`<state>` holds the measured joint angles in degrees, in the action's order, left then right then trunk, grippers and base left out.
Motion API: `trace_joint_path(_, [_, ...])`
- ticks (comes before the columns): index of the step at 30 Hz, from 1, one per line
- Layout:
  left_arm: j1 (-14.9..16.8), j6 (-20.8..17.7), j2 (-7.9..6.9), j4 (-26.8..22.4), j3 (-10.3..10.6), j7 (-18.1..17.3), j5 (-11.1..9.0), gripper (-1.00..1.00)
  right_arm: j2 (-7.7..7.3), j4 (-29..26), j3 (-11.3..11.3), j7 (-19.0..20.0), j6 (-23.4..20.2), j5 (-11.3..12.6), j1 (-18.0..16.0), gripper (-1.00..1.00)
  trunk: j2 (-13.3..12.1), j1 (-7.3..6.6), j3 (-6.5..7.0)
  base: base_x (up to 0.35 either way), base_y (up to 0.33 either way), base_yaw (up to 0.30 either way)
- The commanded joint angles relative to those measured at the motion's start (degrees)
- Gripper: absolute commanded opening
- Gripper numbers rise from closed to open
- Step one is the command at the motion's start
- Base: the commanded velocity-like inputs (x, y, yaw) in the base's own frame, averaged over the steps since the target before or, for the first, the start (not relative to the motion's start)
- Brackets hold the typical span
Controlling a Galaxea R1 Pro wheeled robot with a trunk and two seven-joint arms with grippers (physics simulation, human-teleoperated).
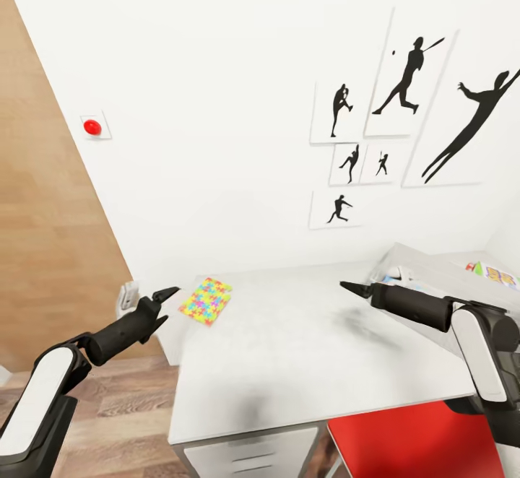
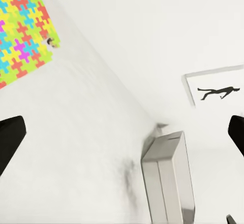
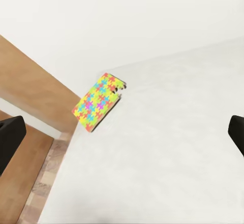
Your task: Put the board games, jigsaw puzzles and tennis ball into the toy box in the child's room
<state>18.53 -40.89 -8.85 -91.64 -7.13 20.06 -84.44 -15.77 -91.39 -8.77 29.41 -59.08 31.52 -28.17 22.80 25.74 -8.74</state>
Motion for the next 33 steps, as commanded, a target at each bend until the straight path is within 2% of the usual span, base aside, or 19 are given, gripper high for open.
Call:
trace_joint_path(1, [-0.01, -0.18, -0.06, -0.03, -0.15, 0.45, -0.58, 1.00, 0.03, 0.08, -0.04, 0.46, -0.26, -0.42, -0.10, 1.00, 0.12, 0.05, -0.12, 0.119, 0.225, 0.000])
trace_joint_path(11, [-0.20, -0.20, -0.61, 0.93, -0.44, -0.65, -0.37, 1.00, 0.17, 1.08, 0.24, 0.33, -0.32, -0.45, -0.31, 1.00, 0.12, 0.05, -0.12, 0.136, 0.247, 0.000])
trace_joint_path(18, [-0.33, -0.07, -2.28, 5.14, -0.46, -5.57, -0.03, 1.00, 0.20, 3.50, 1.81, 0.31, -0.48, -0.42, -0.85, 1.00, 0.12, 0.05, -0.12, 0.154, 0.263, 0.000])
trace_joint_path(20, [-0.33, -0.04, -2.55, 7.03, -0.37, -7.28, 0.76, 1.00, 0.18, 4.25, 2.07, 0.30, -0.51, -0.42, -1.19, 1.00, 0.12, 0.05, -0.12, 0.159, 0.269, 0.000])
trace_joint_path(23, [-0.33, 0.03, -2.75, 9.71, -0.31, -10.20, 3.03, 1.00, 0.18, 5.42, 2.33, 0.30, -0.54, -0.43, -1.71, 1.00, 0.12, 0.05, -0.12, 0.160, 0.271, 0.000])
trace_joint_path(24, [-0.33, 0.03, -2.75, 9.71, -0.31, -10.20, 3.03, 1.00, 0.18, 5.42, 2.33, 0.30, -0.54, -0.43, -1.71, 1.00, 0.12, 0.05, -0.12, 0.161, 0.272, 0.000])
trace_joint_path(27, [-0.35, 0.28, -2.84, 11.38, -0.21, -13.51, 5.70, 1.00, 0.20, 6.26, 2.47, 0.30, -0.57, -0.46, -2.13, 1.00, 0.12, 0.05, -0.12, 0.158, 0.266, 0.000])
trace_joint_path(28, [-0.35, 0.28, -2.84, 11.38, -0.21, -13.51, 5.70, 1.00, 0.20, 6.26, 2.47, 0.30, -0.57, -0.46, -2.13, 1.00, 0.12, 0.05, -0.12, 0.151, 0.254, 0.000])
trace_joint_path(31, [-0.55, 0.39, -2.83, 12.51, -0.04, -16.29, 7.88, 1.00, 0.19, 6.76, 2.54, 0.30, -0.67, -0.47, -2.40, 1.00, 0.12, 0.05, -0.12, 0.107, 0.179, 0.000])
trace_joint_path(33, [-0.65, 0.41, -2.77, 12.87, 0.08, -17.03, 8.41, 1.00, 0.17, 6.86, 2.56, 0.30, -0.69, -0.47, -2.45, 1.00, 0.12, 0.05, -0.12, 0.076, 0.127, 0.000])
